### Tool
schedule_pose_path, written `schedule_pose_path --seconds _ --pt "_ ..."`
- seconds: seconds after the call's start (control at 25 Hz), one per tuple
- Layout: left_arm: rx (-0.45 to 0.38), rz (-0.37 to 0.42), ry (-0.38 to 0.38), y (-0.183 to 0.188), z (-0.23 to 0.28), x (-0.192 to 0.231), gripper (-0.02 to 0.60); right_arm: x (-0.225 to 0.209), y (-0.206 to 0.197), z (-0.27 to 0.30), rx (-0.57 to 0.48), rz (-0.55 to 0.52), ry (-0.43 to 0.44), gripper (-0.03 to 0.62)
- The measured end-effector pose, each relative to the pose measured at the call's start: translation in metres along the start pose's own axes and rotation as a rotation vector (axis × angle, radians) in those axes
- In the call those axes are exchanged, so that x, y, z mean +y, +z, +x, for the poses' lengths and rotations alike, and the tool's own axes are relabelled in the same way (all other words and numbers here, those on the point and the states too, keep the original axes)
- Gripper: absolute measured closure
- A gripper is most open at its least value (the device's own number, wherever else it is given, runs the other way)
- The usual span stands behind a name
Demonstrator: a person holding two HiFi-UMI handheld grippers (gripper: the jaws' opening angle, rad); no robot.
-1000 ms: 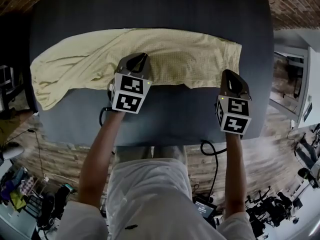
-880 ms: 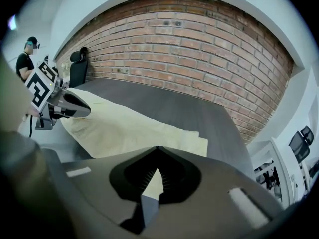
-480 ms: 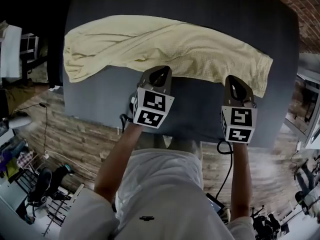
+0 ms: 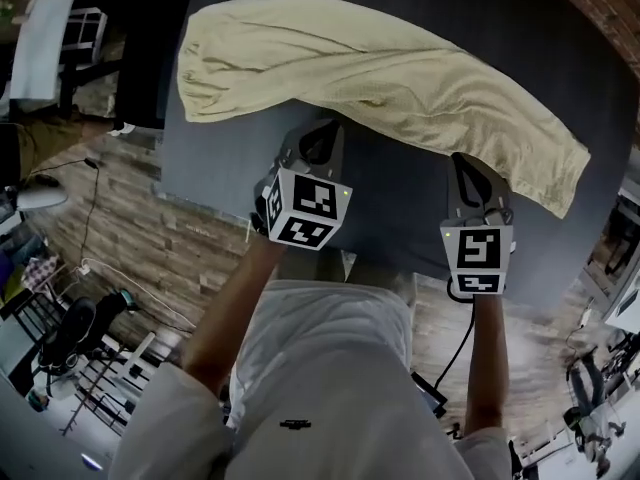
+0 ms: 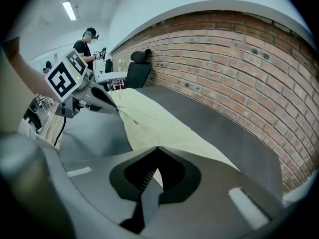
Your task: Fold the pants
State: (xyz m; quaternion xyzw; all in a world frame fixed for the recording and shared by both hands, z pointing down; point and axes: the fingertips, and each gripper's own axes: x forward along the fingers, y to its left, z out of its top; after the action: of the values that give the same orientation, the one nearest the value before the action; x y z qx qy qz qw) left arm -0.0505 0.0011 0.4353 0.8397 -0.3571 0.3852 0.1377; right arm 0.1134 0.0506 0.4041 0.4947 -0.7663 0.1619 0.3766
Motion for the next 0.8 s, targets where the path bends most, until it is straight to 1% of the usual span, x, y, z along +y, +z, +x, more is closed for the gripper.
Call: schedule_pose_path --seconds 0.24,0.32,0.48,0.64,0.8 --pt "0.024 -0.013 0.082 -0.034 -0.034 0.066 0.572 0.042 0.035 0.019 0.002 -0.017 0.023 0.586" --pt "0.042 -0.008 0.092 -0.051 -0.045 0.087 0.552 0.058 0.049 0.026 -0.002 -0.018 0.031 0.586" --pt "0.085 0.020 0.099 -0.087 -0.055 0.133 0.501 0.090 0.075 0.049 0.009 -0.018 0.047 0.586" --pt "0.112 0.069 0.094 -0.108 -0.060 0.162 0.451 0.115 0.094 0.058 0.016 -0.021 0.061 0.586" --pt "0.125 0.139 0.066 -0.119 -0.055 0.187 0.445 0.132 0.110 0.068 0.040 -0.042 0.061 0.586"
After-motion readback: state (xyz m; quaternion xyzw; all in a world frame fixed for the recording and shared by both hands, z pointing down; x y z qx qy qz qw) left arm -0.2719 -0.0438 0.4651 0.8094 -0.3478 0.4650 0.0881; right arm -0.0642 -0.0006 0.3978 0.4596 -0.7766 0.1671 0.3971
